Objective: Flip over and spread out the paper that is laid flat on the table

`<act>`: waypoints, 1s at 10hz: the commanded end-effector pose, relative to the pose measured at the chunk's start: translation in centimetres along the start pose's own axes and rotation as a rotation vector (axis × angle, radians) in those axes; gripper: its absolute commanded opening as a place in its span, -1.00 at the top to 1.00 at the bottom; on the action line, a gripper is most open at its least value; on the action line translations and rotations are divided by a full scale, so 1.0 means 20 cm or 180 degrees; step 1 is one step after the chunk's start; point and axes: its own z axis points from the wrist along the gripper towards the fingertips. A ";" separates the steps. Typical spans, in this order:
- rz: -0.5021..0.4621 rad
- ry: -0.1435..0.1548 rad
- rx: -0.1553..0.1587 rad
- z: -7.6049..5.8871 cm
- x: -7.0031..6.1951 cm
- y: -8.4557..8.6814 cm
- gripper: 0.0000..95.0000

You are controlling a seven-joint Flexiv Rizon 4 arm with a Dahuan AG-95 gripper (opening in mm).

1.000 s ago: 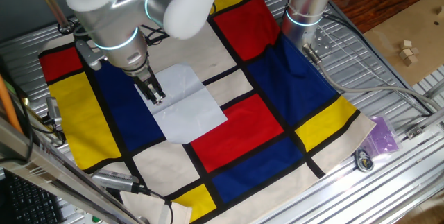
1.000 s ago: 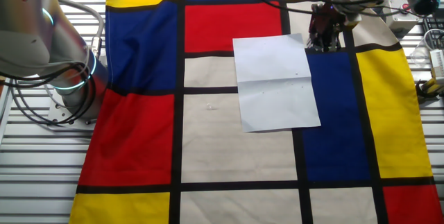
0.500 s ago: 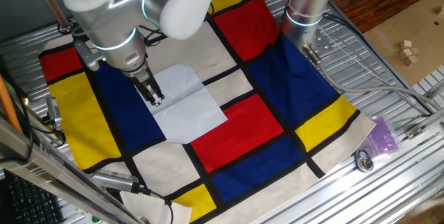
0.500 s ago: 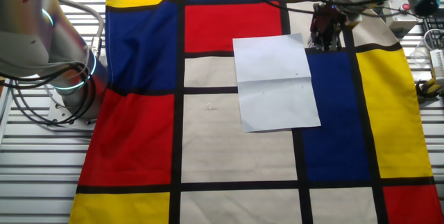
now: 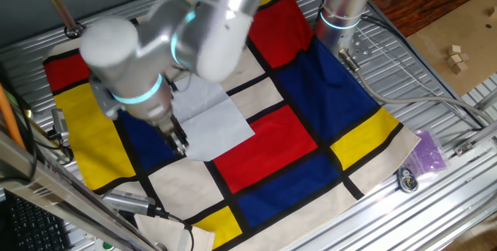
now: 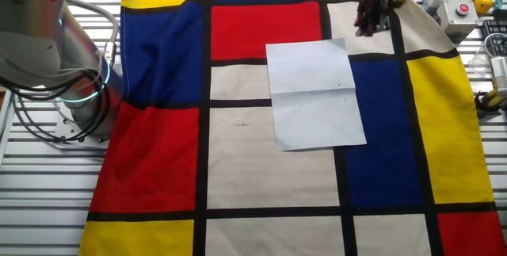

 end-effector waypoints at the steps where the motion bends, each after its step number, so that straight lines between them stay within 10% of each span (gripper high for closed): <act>1: 0.0015 -0.0004 0.0009 0.08 0.01 0.01 0.60; 10: 0.0097 -0.0055 0.0005 0.29 0.07 0.02 0.60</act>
